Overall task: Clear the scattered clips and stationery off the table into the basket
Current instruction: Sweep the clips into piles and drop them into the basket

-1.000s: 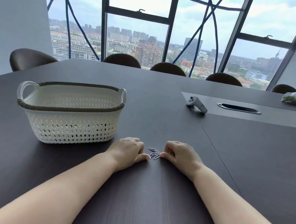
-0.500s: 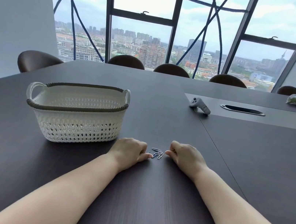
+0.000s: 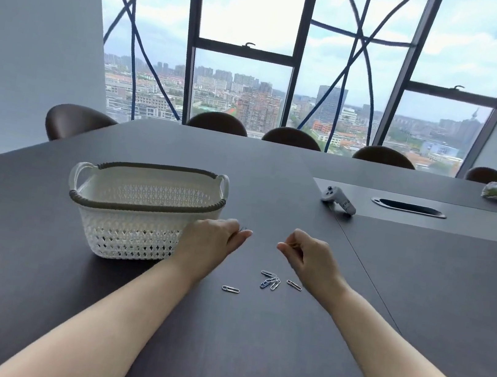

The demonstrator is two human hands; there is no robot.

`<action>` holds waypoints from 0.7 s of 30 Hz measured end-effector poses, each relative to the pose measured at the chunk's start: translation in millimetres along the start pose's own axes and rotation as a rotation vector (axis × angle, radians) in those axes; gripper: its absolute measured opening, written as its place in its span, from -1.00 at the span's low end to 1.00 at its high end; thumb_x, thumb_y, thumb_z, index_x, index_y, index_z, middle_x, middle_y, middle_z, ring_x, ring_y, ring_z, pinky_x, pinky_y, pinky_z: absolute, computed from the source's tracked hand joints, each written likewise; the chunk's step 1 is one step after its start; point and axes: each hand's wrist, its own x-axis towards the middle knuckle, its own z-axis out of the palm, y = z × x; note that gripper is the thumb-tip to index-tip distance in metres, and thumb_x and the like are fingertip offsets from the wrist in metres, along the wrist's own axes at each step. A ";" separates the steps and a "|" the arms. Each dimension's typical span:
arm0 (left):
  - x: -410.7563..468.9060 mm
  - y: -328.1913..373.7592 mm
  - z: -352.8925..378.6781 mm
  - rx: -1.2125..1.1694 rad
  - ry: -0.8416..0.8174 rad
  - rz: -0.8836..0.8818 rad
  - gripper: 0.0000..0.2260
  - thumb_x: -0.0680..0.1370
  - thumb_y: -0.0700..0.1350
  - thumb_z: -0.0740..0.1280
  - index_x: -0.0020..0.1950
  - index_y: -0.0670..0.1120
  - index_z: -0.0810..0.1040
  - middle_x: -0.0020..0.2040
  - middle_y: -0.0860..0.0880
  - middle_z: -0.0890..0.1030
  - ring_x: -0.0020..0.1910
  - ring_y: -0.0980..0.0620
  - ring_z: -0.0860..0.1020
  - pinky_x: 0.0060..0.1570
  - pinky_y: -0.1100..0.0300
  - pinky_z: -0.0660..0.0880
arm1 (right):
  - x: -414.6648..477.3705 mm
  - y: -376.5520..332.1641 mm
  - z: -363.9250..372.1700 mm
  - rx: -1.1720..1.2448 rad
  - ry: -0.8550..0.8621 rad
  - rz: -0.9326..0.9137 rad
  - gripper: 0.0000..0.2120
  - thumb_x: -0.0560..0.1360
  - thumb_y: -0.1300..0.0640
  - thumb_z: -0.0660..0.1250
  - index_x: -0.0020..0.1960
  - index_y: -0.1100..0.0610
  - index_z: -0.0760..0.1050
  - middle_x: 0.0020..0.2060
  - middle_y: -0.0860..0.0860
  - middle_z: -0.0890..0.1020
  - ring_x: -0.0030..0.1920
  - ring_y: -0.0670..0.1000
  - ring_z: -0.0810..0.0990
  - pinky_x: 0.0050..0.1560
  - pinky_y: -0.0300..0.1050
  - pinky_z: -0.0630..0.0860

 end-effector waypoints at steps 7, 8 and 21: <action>36.9 -39.8 -84.0 0.164 0.281 0.043 -0.58 0.44 0.22 0.26 -0.37 -0.11 0.50 -0.50 -0.05 0.55 -0.52 -0.08 0.51 -0.43 0.25 0.27 | 67.2 -102.2 8.8 0.160 0.165 -0.201 -0.82 0.49 0.11 0.34 -0.25 0.11 0.42 -0.41 0.12 0.53 -0.38 0.02 0.42 -0.37 -0.36 0.29; 40.8 -48.3 -94.3 0.170 0.222 -0.015 -0.59 0.46 0.22 0.26 -0.29 -0.12 0.54 -0.43 -0.07 0.58 -0.43 -0.09 0.53 -0.37 0.21 0.30 | 75.1 -113.4 15.4 0.169 0.165 -0.214 -0.82 0.49 0.11 0.34 -0.23 0.17 0.45 -0.39 0.16 0.56 -0.37 0.02 0.43 -0.37 -0.37 0.29; 24.9 -136.1 -98.0 0.107 -0.146 -0.296 -0.74 0.47 0.17 0.30 -0.07 0.05 0.67 -0.08 0.09 0.68 -0.09 0.04 0.61 0.07 -0.04 0.49 | 110.8 -117.1 77.1 0.132 -0.062 -0.180 -0.76 0.51 0.12 0.30 -0.06 0.29 0.62 -0.17 0.15 0.60 -0.20 0.05 0.52 -0.21 -0.36 0.36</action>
